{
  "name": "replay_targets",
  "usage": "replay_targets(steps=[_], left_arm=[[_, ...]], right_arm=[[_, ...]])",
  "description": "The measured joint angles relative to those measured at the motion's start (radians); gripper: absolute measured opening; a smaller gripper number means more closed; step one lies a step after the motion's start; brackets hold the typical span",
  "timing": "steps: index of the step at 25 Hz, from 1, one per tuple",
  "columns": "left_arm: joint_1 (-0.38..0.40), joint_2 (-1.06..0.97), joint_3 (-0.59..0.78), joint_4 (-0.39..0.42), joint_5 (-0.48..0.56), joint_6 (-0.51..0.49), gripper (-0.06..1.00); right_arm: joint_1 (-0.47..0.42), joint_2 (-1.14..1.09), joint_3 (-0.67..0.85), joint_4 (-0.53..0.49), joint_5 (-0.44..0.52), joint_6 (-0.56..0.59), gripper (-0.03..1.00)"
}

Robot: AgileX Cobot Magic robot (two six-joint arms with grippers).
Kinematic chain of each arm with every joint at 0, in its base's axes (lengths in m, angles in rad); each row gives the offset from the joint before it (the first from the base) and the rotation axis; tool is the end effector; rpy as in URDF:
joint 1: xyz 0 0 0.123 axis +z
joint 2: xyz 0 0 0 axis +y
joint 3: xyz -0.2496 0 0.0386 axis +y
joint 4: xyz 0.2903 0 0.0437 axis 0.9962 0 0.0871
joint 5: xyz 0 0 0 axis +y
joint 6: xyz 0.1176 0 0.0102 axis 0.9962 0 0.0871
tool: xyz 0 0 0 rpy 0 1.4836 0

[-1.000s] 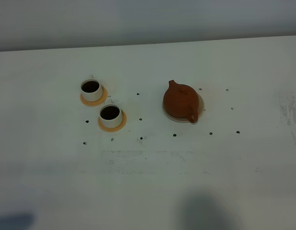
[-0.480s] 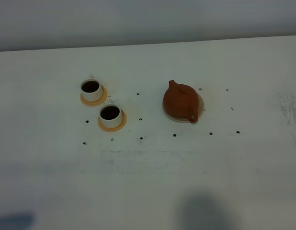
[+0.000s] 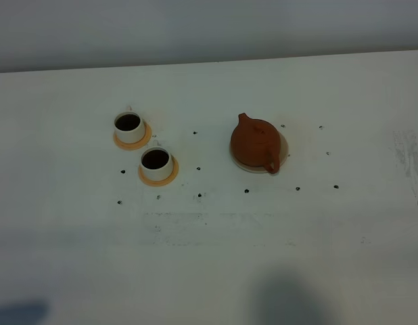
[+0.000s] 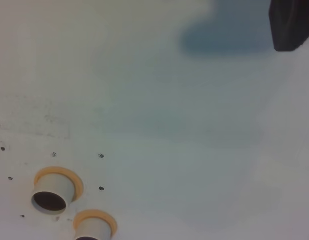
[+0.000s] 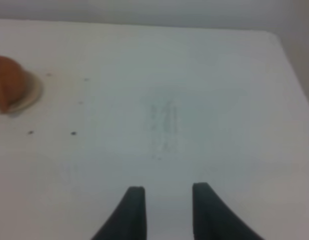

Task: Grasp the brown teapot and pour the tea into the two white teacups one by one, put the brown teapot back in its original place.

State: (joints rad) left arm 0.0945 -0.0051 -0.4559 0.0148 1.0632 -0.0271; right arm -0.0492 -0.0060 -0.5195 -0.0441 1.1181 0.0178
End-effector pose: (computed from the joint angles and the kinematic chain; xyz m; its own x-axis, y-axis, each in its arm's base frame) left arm 0.0929 0.0103 0.2704 -0.4881 -0.0663 -0.8703 -0.1153 0.9933 -0.0110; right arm 0.0822 -0.0087 0.2864 -0.4834 0.0223 -0.8751 0.0831 0.9963 -0.0205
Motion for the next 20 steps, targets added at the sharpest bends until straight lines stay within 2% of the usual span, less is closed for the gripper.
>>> replay_targets(steps=[20], left_arm=[[0.000,0.000,0.000,0.000,0.000,-0.001,0.29]], right_arm=[[-0.005,0.000,0.000,0.000,0.000,0.000,0.22]])
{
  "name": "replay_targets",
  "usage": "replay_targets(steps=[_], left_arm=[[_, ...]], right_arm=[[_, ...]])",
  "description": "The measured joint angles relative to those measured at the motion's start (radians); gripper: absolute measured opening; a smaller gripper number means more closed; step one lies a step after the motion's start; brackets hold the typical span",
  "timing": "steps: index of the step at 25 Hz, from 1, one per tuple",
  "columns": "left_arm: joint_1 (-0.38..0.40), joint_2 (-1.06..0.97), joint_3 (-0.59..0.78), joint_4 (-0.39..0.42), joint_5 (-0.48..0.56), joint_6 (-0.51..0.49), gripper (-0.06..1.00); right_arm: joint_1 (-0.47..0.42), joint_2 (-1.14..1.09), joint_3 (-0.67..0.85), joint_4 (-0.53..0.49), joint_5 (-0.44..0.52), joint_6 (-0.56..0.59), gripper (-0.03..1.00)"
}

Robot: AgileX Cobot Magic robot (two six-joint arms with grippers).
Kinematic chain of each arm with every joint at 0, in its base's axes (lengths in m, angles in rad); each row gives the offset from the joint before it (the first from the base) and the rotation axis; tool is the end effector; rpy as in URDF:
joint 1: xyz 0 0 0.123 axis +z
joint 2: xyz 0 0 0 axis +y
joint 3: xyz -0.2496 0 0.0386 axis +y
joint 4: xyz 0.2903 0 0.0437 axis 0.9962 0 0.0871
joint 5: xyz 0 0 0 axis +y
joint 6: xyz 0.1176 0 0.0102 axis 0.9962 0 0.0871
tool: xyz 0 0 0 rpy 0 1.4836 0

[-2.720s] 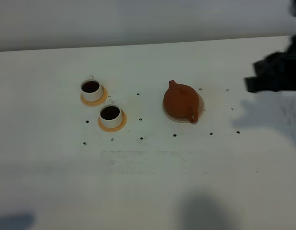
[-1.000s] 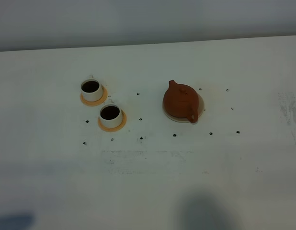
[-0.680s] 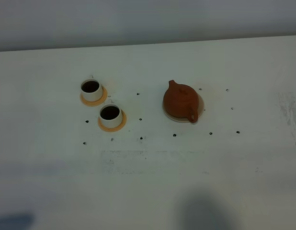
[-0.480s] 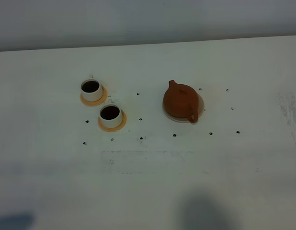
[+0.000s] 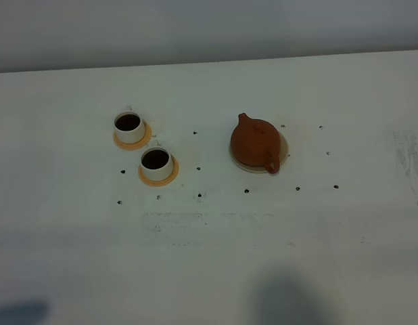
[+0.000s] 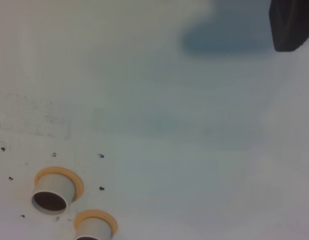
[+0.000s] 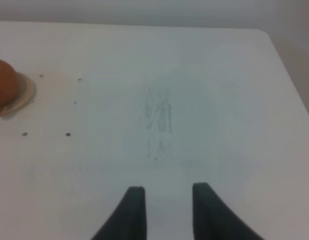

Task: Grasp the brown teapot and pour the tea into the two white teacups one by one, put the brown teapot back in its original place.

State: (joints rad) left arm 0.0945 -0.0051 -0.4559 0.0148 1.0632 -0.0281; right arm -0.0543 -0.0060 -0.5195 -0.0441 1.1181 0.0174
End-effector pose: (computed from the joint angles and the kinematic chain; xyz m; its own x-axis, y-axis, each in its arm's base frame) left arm 0.0929 0.0103 0.2704 -0.4880 -0.0672 -0.8703 -0.1158 0.9932 -0.0118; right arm 0.0822 -0.0092 0.2864 -0.4833 0.0244 -0.8751 0.0880 0.9959 -0.0208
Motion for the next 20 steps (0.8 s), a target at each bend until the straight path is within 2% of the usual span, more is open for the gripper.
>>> replay_targets(steps=[4,10,20], left_arm=[[-0.001,0.000,0.000,0.000,0.000,0.000,0.29],[-0.073,0.000,0.000,0.000,0.000,0.000,0.29],[-0.080,0.000,0.000,0.000,0.000,0.000,0.29]], right_arm=[[0.000,0.000,0.000,0.000,0.000,0.000,0.22],[0.000,0.000,0.000,0.000,0.000,0.000,0.22],[0.000,0.000,0.000,0.000,0.000,0.000,0.22]])
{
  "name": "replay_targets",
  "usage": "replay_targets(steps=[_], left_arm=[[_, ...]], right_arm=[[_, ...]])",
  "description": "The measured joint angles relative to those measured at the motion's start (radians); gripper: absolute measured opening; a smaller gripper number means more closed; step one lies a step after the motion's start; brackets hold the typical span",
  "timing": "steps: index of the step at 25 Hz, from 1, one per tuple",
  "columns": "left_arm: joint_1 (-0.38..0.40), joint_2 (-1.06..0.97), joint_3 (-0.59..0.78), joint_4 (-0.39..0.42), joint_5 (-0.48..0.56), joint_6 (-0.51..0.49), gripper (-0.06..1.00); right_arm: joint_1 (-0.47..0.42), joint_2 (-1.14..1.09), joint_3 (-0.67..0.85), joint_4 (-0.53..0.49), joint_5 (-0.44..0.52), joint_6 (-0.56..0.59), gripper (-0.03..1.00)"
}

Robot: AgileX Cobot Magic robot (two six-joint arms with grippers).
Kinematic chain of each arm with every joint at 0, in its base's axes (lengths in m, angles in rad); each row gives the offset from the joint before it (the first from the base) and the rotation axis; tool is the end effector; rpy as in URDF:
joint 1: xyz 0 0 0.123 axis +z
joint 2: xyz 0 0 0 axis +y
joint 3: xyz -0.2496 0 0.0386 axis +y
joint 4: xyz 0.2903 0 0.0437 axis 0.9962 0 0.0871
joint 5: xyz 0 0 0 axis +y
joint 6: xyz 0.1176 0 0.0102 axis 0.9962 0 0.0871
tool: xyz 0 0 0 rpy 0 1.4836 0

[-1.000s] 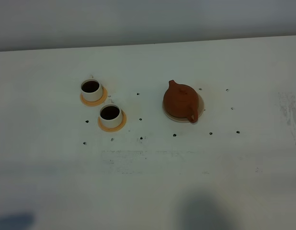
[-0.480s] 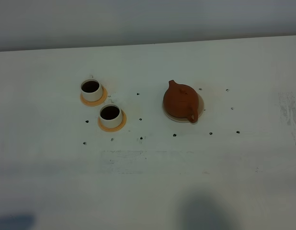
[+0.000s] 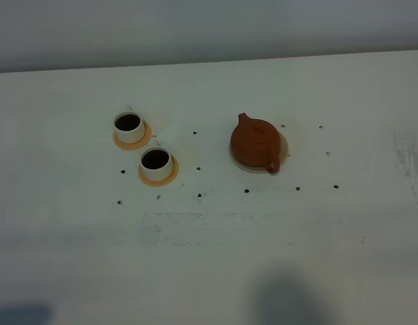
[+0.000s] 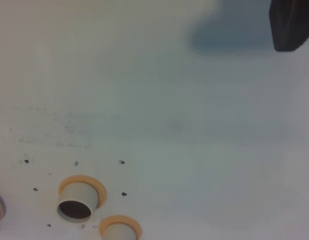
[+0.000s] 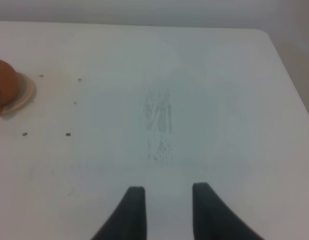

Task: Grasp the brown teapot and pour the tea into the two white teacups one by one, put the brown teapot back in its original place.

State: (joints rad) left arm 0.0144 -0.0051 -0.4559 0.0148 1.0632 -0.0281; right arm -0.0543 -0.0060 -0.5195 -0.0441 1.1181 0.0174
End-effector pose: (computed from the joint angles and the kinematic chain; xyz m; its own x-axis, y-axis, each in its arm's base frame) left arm 0.0934 0.0029 0.2704 -0.4918 -0.0280 -0.8703 -0.0359 0.9993 -0.0118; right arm 0.0822 -0.0092 0.2864 -0.4833 0.0244 -0.8751 0.0880 0.9959 -0.0208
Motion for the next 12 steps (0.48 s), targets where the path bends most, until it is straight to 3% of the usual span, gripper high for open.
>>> replay_targets(steps=[12], left_arm=[[0.000,0.000,0.000,0.000,0.000,0.001,0.29]], right_arm=[[0.000,0.000,0.000,0.000,0.000,0.000,0.22]])
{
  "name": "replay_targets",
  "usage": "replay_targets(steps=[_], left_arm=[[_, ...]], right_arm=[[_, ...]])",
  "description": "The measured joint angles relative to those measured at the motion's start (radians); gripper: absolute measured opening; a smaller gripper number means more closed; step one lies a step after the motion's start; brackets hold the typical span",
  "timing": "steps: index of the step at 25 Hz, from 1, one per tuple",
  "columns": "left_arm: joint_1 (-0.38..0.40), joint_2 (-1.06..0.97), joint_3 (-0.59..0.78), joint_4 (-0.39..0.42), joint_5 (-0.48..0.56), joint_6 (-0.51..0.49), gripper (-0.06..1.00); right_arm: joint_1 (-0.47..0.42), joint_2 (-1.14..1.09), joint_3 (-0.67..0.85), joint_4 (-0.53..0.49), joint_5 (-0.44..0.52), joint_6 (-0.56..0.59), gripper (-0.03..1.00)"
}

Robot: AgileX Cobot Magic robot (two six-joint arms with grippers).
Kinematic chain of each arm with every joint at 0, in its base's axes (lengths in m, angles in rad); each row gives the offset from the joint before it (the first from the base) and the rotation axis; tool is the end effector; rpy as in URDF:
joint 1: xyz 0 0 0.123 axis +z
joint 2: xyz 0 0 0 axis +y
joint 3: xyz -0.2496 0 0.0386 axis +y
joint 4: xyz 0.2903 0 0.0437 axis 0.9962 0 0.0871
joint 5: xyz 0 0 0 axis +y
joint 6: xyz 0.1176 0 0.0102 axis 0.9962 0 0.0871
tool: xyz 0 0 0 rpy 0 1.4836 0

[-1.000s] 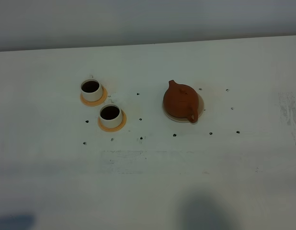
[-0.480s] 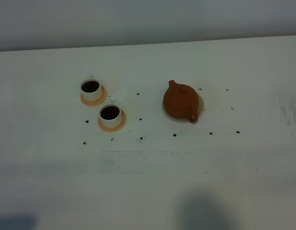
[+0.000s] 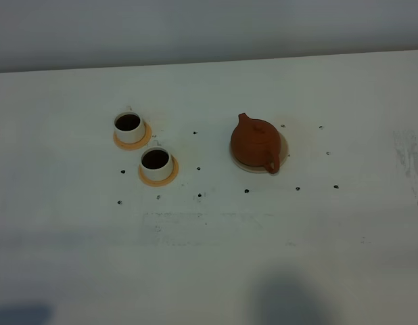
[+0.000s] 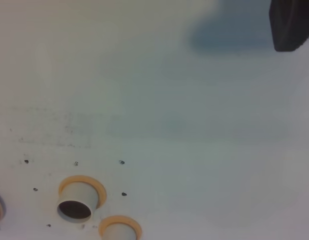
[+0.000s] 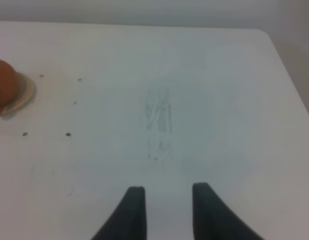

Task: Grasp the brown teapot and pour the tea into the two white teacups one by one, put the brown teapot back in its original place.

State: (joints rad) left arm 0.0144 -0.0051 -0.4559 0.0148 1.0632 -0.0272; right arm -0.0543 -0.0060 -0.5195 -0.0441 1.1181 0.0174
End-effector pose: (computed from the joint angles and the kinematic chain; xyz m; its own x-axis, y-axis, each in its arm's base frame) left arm 0.0934 0.0029 0.2704 -0.4918 -0.0271 -0.8703 -0.0355 0.9993 -0.0110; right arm 0.0822 -0.0092 0.2864 -0.4833 0.0244 -0.8751 0.0880 0.9959 -0.0208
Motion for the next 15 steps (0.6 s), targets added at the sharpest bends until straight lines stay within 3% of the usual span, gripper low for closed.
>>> replay_targets(steps=[15], left_arm=[[0.000,0.000,0.000,0.000,0.000,0.000,0.29]], right_arm=[[0.000,0.000,0.000,0.000,0.000,-0.001,0.22]])
